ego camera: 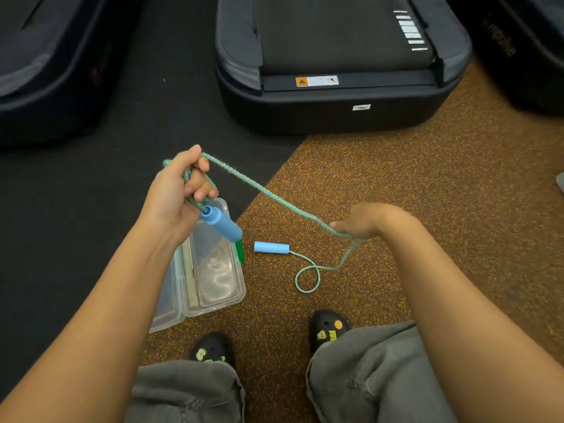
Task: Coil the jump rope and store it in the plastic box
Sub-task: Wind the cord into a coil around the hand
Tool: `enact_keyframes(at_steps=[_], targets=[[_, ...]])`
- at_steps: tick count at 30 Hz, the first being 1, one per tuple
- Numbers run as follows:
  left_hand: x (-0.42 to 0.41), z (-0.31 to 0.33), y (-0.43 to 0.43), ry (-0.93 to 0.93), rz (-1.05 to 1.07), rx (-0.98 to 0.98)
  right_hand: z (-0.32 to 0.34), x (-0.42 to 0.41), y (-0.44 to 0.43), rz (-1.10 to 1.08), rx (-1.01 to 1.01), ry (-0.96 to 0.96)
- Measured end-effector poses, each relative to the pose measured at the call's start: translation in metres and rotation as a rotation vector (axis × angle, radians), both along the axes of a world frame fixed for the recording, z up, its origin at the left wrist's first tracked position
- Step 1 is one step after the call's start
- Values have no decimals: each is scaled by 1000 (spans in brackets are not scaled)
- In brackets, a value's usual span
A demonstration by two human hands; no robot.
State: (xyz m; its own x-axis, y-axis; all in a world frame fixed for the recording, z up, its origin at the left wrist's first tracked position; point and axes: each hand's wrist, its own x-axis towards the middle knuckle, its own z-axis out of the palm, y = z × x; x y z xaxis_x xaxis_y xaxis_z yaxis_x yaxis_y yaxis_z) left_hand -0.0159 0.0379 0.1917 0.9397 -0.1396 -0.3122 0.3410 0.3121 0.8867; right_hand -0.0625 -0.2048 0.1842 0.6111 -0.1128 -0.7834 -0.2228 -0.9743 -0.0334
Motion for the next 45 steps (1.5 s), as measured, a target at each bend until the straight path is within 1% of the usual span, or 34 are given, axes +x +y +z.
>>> enact_keyframes(at_steps=[3,5,7,9,11,13,15,18,21,23,24,25,27,29,34,36,38,40,43,45], targets=[[-1,-1,0,5,-43,27,-1,-2,1,-22,-3,-44],[-4,-1,-3,12,-159,66,1,-3,3,-36,14,-54],[-10,1,-11,16,-320,132,2,-4,5,-39,79,-54],[-17,2,-20,13,-457,184,2,-2,8,-78,250,-135],[-22,2,-27,18,-538,186,5,0,16,-68,518,-240],[-25,2,-32,35,-570,145,7,2,27,-51,743,-293],[-26,3,-36,61,-568,83,7,4,36,-32,845,-348],[-29,5,-39,103,-588,-20,4,6,41,-28,830,-521],[-34,6,-41,131,-775,-73,5,6,44,-93,866,-645],[-37,8,-42,133,-866,-101,5,5,46,-72,824,-665],[-37,9,-42,125,-866,-129,5,3,47,-58,802,-639],[-36,10,-42,113,-834,-165,5,1,49,-39,774,-604],[-34,11,-42,94,-700,-220,5,-1,52,1,705,-560],[-33,10,-41,73,-565,-229,6,-1,56,16,654,-552],[-34,5,-48,21,-422,-267,1,-9,62,143,511,-426],[-32,4,-50,33,-327,-265,1,-13,65,161,503,-386],[-30,1,-50,41,-288,-180,2,-16,67,191,514,-373],[-28,-5,-46,17,-319,-9,4,-19,67,225,515,-389],[-26,-13,-43,-58,-402,252,13,-23,64,263,559,-502],[-26,-16,-44,-76,-438,312,19,-23,60,240,597,-587]])
